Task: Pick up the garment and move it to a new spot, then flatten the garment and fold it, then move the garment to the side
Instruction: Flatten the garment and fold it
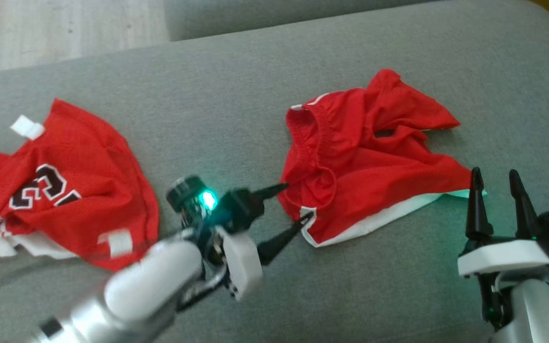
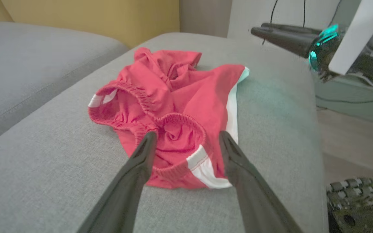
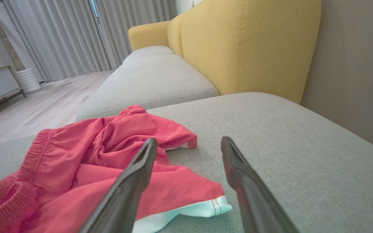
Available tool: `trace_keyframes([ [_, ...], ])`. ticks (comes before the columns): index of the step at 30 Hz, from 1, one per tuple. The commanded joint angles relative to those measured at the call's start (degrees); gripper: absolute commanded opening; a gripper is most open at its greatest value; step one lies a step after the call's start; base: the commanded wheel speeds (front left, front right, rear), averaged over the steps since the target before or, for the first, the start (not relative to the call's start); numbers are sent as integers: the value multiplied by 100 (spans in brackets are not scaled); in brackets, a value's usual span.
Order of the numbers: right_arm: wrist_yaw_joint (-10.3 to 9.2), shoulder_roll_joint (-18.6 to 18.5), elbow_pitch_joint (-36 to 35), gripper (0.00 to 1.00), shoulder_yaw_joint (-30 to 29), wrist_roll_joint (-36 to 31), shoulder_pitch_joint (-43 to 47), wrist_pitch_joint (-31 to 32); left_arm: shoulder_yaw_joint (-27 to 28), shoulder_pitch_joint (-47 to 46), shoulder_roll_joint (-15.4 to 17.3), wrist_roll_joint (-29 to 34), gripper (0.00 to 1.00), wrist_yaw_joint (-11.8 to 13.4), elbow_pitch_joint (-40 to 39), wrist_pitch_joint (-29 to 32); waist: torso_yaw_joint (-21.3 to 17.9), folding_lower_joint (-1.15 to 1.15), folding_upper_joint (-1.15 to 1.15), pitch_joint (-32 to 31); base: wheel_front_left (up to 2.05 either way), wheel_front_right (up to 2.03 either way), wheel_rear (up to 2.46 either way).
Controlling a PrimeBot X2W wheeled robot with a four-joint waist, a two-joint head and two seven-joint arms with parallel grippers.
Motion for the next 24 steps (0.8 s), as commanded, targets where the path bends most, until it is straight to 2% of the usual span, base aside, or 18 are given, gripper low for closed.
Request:
trace_keyframes([
  [1,37,-49,-175,100,176,59,-276,-78,-145,-545,258,-330,100,11,-233,223,-86,-1,0,66,0,0,0],
  [5,37,-49,-133,100,286,118,-371,-78,-931,-1358,689,-1404,100,11,-422,906,-217,-1,0,135,0,0,0],
  [7,37,-49,-112,100,324,134,-414,-78,-1076,-1627,829,-1965,100,11,-506,1339,-265,-1,0,158,0,0,0],
  [10,37,-49,-100,100,357,171,-475,-78,-1151,-1967,978,-2419,100,11,-616,1738,-335,-1,0,195,0,0,0],
  [15,37,-49,-83,100,413,200,-534,-78,-1172,-2011,1037,-2552,100,10,-930,2328,-442,-1,0,244,0,0,0],
  [24,37,-49,-86,100,475,243,-639,-78,-1174,-1919,1034,-2358,100,10,-1199,2848,-599,-1,0,407,0,0,0],
])
